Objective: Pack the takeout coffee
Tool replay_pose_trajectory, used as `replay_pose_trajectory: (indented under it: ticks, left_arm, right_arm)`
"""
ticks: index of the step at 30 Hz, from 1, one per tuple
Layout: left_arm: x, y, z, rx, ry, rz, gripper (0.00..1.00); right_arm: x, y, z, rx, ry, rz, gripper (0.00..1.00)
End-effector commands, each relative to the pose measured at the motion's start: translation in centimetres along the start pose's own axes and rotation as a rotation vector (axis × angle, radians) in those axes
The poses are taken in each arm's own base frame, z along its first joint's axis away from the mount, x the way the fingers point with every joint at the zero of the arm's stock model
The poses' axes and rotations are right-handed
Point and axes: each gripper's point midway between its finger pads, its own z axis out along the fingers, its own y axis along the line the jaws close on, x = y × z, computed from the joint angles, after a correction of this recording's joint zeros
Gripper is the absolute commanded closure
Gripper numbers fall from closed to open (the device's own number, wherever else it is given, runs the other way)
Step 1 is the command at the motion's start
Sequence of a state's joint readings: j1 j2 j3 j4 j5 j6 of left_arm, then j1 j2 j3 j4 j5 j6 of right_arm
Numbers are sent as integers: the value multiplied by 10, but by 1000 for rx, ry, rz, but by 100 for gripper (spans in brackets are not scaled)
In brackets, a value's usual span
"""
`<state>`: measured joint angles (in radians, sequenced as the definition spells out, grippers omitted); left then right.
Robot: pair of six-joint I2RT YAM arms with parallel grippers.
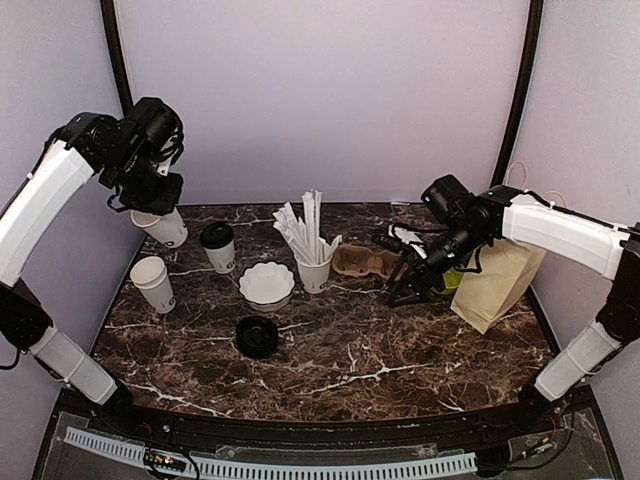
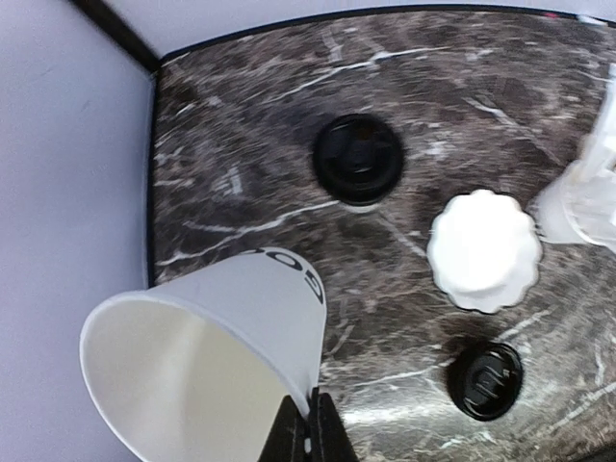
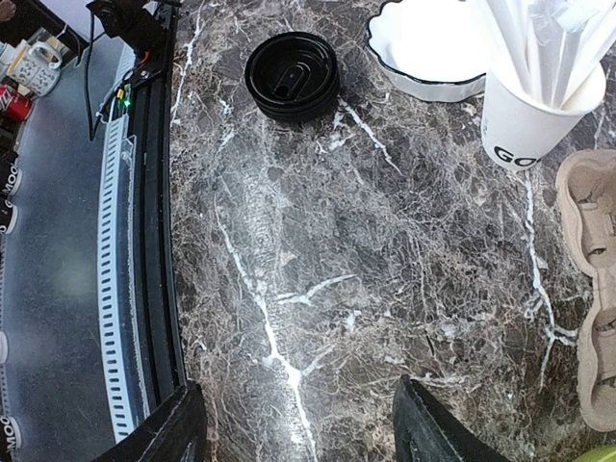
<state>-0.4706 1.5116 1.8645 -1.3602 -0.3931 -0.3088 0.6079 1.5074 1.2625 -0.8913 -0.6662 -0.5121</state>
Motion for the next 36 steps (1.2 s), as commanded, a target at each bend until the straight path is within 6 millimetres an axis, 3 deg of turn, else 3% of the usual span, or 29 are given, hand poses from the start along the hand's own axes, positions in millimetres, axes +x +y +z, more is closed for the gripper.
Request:
replay_pose_trajectory:
  ticks: [1,2,3,5,9,16,19,24,36]
  left_arm:
    - [6,-80,-37,348,-99,220,100]
    - [19,-106,-47,435,-101,296,100]
    - [27,-121,-51,477,-106,371,100]
    - [64,-164,-65,589,-93,549,100]
    - [109,-213,-72,706,1,709,100]
    - [152,-291,-80,702,-8,993,100]
    - [163,-323,-68,666,-44,1092,100]
    - [182,-357,-43,623,-54,1190,100]
    - [189,-385,-11,573,-93,1250,100]
  right_arm:
    - [3,-11,-5,48,-2,10,34]
    - [5,-14,-6,58,-6,14,34]
    - [8,-17,-6,68,-8,21,34]
    - [15,-23,-5,90,-10,33,34]
    - [29,-36,-4,127,-12,58,35]
    - [43,-65,-17,213,-117,93,35]
    - [47,-75,-21,231,-159,116,35]
    - [51,-81,-18,243,-151,127,35]
    - [52,-81,-14,215,-147,137,34]
